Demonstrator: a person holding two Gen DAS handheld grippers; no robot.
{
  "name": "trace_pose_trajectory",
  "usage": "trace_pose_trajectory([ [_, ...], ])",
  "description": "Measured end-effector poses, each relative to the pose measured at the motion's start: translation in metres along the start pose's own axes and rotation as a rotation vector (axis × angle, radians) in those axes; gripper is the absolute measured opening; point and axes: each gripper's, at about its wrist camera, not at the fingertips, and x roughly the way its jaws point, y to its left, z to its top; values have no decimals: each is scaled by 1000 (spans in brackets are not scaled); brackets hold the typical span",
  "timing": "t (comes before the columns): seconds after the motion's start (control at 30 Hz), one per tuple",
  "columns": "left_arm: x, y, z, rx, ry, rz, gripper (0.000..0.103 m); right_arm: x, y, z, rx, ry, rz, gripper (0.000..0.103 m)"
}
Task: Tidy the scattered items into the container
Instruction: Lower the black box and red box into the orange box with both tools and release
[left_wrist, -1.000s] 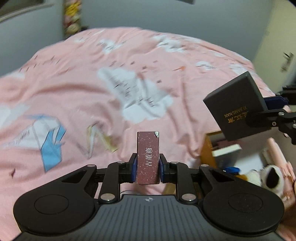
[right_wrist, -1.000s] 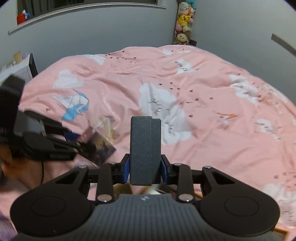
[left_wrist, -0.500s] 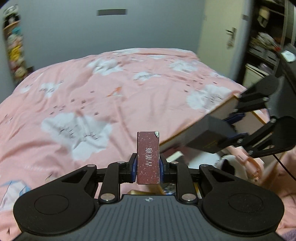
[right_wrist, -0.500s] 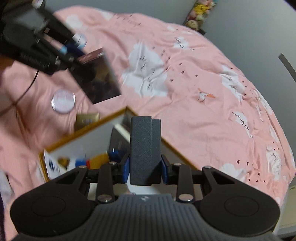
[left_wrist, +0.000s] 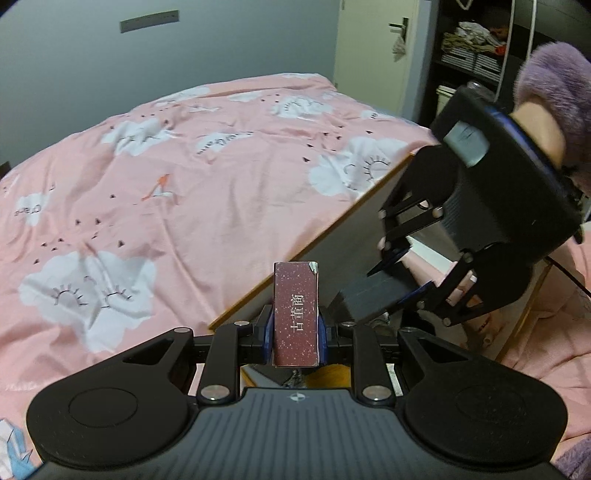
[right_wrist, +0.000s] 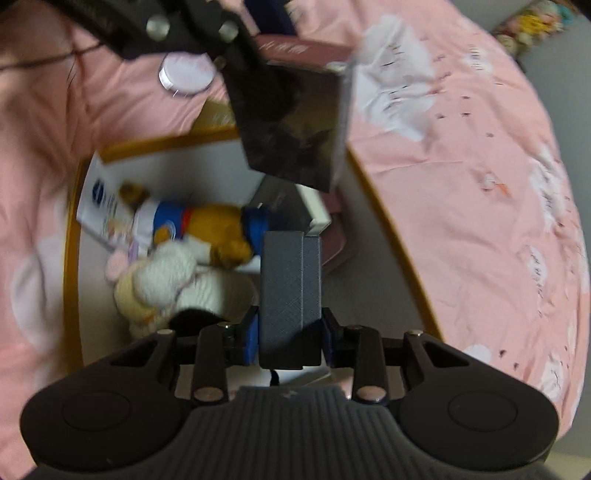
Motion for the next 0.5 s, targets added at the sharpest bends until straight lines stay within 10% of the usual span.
trace_pose_trajectory([
  [0.5, 35, -18, 18, 219, 27, -84, 26, 6, 2, -12, -109, -52, 10, 52],
])
